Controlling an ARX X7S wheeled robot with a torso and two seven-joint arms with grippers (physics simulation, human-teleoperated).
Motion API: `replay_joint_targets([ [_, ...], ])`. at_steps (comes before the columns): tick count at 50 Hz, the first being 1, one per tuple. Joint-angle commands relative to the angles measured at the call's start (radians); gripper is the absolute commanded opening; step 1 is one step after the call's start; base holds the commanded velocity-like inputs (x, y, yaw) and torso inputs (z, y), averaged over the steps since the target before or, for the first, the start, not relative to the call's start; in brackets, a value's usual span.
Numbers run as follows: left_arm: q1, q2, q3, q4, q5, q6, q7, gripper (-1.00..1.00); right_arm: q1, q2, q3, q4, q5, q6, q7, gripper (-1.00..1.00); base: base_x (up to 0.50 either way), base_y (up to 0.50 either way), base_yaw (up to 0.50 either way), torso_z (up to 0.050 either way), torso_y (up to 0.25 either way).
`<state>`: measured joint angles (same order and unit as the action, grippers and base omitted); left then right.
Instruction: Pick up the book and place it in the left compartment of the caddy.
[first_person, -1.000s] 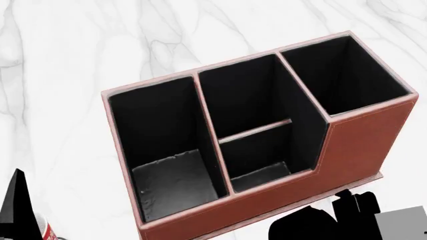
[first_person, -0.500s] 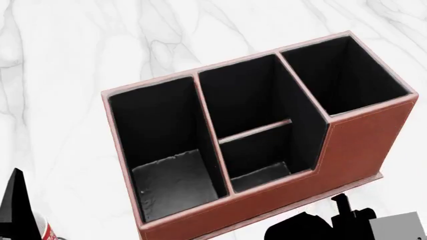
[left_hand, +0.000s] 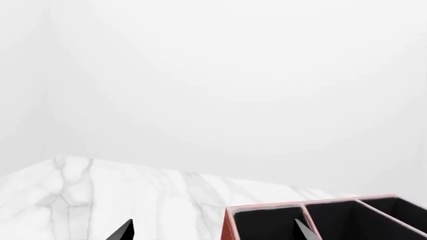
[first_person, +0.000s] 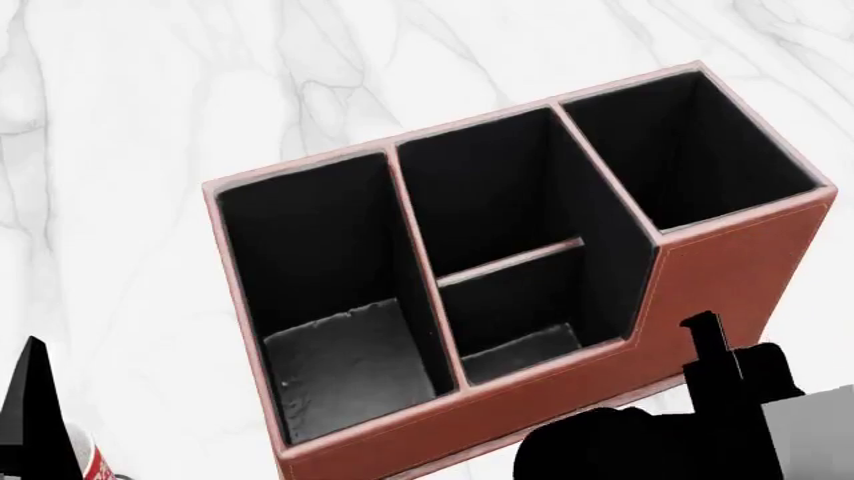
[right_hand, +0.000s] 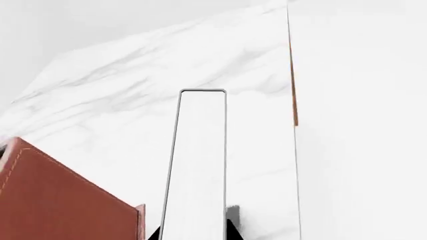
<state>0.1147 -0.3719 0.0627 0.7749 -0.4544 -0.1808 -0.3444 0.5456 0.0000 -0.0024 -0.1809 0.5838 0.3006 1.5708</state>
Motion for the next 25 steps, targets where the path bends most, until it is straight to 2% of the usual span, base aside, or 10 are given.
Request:
replay_joint_targets([
  [1, -0.001, -0.004, 0.002, -0.002, -0.005, 0.003, -0.001, 1.0, 0.043, 0.001, -0.053, -0.234, -0.219, 0.233, -0.001, -1.0, 0.0, 0.0, 0.0, 0.0, 0.0],
  [3, 0.001, -0.005, 0.0, 0.002, -0.008, 0.002, -0.004, 1.0, 0.072, 0.075, -0.164, -0.278, -0.291, 0.264, -0.056, -1.0, 0.0, 0.0, 0.0, 0.0, 0.0],
  [8, 0.002, -0.008, 0.002, 0.008, -0.009, 0.0, -0.007, 1.0, 0.094, 0.078, -0.175, -0.326, -0.296, 0.343, -0.05, -1.0, 0.0, 0.0, 0.0, 0.0, 0.0],
  [12, 0.002, -0.008, 0.002, -0.003, -0.006, 0.011, -0.002, 1.0, 0.142, 0.141, -0.267, -0.403, -0.367, 0.435, -0.064, -1.0, 0.0, 0.0, 0.0, 0.0, 0.0],
  [20, 0.0, -0.01, 0.004, -0.004, -0.009, 0.011, -0.005, 1.0, 0.208, 0.155, -0.302, -0.475, -0.396, 0.598, -0.066, -1.0, 0.0, 0.0, 0.0, 0.0, 0.0],
  [25, 0.0, -0.011, 0.005, -0.002, -0.009, 0.012, -0.007, 1.0, 0.22, 0.156, -0.311, -0.496, -0.402, 0.633, -0.078, -1.0, 0.0, 0.0, 0.0, 0.0, 0.003],
])
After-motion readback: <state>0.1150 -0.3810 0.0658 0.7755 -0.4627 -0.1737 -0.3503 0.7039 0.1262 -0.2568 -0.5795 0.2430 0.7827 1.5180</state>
